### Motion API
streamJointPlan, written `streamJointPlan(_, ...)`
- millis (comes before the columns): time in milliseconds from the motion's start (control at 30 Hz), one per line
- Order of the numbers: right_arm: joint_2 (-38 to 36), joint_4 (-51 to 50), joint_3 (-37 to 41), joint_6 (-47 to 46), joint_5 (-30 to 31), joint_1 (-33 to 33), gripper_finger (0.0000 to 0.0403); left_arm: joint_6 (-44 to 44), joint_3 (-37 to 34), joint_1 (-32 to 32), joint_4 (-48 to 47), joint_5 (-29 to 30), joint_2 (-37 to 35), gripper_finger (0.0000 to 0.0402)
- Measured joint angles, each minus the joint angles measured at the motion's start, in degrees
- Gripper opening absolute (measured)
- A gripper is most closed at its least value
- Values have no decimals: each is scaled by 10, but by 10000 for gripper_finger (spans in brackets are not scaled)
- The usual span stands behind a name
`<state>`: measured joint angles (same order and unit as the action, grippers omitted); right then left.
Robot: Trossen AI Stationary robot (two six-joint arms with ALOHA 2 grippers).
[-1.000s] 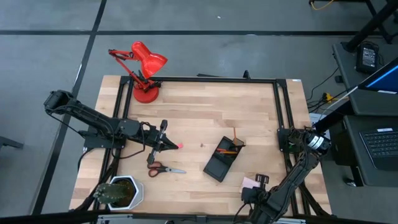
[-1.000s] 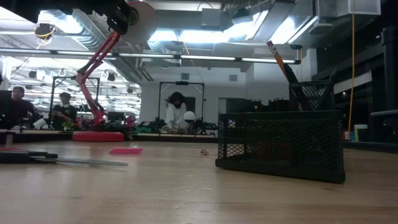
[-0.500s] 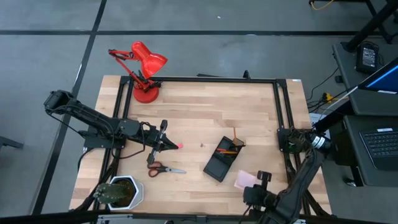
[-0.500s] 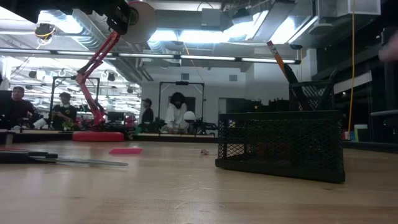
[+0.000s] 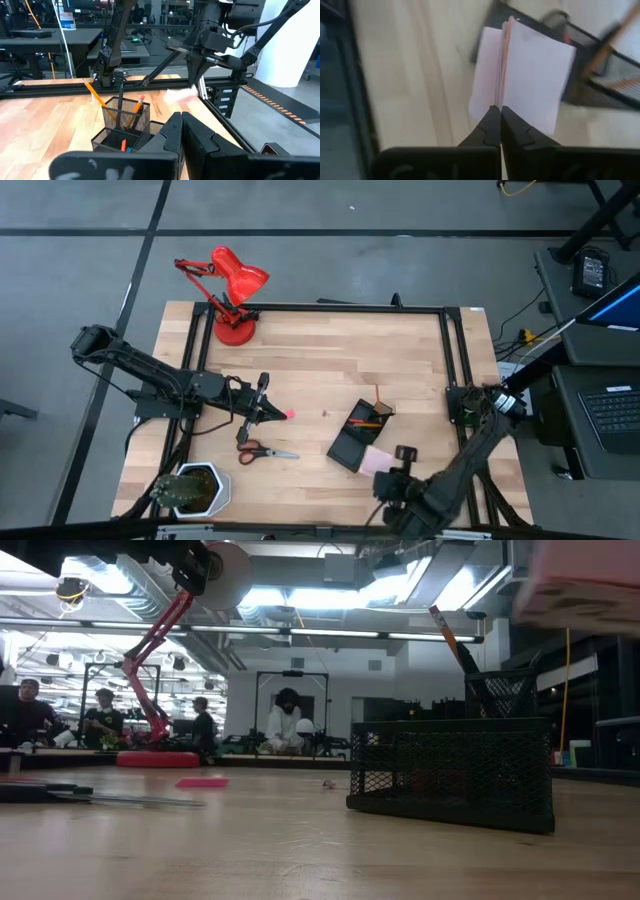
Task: Pick and place office supplies into organizer
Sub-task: Put the sticky notes into the desk organizer
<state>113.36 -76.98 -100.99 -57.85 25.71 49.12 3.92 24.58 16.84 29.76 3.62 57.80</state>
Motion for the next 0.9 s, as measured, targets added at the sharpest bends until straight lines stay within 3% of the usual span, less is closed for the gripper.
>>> streamJointPlan(467,0,126,0,159,-34,-104,0,4,0,0,-1,0,0,6)
streamJointPlan(900,7,115,24,117,-80,-158,0,24,0,0,-36,0,0,6)
